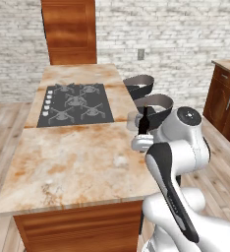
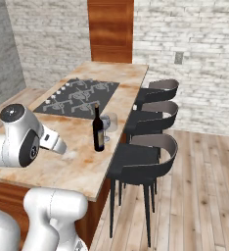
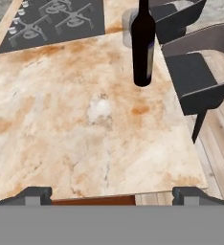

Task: There is a wine glass and glass cup on the dining counter. Place the wine bottle next to the wine glass and the juice bottle next to the glass cup.

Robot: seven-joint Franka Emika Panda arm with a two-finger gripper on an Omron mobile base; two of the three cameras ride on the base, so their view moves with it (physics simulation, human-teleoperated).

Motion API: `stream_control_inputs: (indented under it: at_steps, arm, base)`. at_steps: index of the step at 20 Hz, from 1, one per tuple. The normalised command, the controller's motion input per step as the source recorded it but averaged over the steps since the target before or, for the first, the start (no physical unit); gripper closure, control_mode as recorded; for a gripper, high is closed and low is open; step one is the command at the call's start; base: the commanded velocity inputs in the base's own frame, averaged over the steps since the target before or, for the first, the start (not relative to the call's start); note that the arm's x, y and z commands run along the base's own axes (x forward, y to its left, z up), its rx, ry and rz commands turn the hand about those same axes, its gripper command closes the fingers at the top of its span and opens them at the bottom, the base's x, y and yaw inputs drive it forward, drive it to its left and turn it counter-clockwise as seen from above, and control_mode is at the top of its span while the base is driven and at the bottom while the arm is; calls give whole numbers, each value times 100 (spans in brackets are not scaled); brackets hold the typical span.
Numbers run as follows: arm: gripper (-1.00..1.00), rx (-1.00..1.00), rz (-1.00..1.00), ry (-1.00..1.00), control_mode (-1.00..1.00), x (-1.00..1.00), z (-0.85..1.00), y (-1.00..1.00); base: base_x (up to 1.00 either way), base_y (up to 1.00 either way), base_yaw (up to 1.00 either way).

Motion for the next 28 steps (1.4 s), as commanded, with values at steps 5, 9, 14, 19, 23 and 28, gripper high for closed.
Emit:
stream_control_inputs:
  at_steps: [5, 9, 14, 19, 23, 28]
  arm:
    - [-100, 0, 0, 0, -100, 0, 0, 0]
    - [-100, 0, 0, 0, -100, 0, 0, 0]
    - [-100, 0, 0, 0, 100, 0, 0, 0]
    - [-100, 0, 0, 0, 100, 0, 0, 0]
    - [-100, 0, 0, 0, 100, 0, 0, 0]
    - [-100, 0, 0, 0, 100, 0, 0, 0]
  base:
    - [0, 0, 0]
    - [0, 0, 0]
    - [-35, 7, 0]
    - [-57, 18, 2]
    - [-62, 19, 20]
    - [-33, 35, 67]
